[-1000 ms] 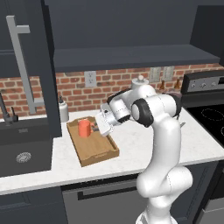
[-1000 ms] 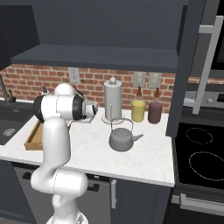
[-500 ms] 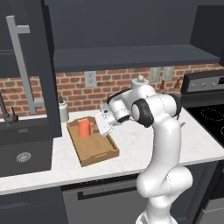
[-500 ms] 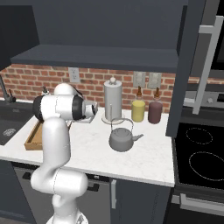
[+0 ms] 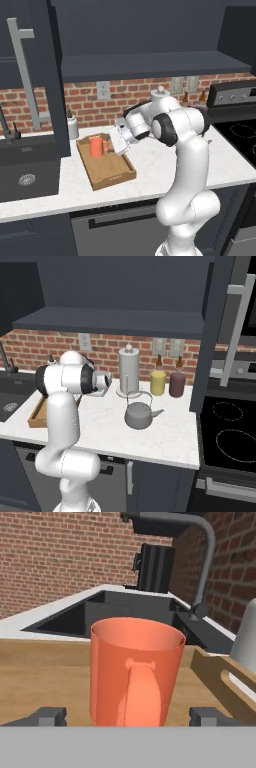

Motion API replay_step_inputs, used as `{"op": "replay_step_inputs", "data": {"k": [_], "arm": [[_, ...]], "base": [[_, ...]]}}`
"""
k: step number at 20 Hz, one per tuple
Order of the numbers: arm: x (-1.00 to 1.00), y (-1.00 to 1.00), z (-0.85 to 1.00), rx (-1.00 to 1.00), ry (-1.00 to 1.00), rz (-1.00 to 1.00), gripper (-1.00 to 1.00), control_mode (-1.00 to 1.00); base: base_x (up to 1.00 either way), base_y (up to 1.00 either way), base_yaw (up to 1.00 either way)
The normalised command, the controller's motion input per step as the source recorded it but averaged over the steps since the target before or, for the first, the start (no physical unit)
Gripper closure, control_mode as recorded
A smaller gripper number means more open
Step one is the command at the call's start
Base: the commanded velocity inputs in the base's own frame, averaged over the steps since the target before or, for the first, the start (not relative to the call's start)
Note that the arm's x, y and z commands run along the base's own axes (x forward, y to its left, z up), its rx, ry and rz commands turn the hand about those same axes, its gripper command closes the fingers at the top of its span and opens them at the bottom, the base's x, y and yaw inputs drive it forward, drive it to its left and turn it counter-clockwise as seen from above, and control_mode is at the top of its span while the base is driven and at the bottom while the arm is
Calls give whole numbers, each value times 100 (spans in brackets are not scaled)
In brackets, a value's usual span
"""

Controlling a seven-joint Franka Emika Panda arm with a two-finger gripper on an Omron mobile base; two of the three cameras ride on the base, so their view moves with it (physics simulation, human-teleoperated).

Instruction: Pick the kettle from the counter and place it on the tray. Then pick the mug from the cabinet and place it on the tray. Then close the cabinet doors.

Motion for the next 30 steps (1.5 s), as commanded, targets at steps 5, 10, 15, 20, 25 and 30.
{"op": "replay_step_inputs", "data": {"k": [5,10,15,20,25,30], "arm": [[-34,-8,48,0,0,-9,-100,-100],[-36,-5,69,0,-2,-13,-100,-100],[-37,-2,61,0,0,-16,-100,-100],[-42,-6,52,0,5,-25,-100,-100],[-45,-2,38,-1,12,-33,-100,-100],[-44,0,33,0,20,-34,-100,-100]], "base": [[0,0,0],[0,0,0],[0,0,0],[0,0,0],[0,0,0],[0,0,0]]}}
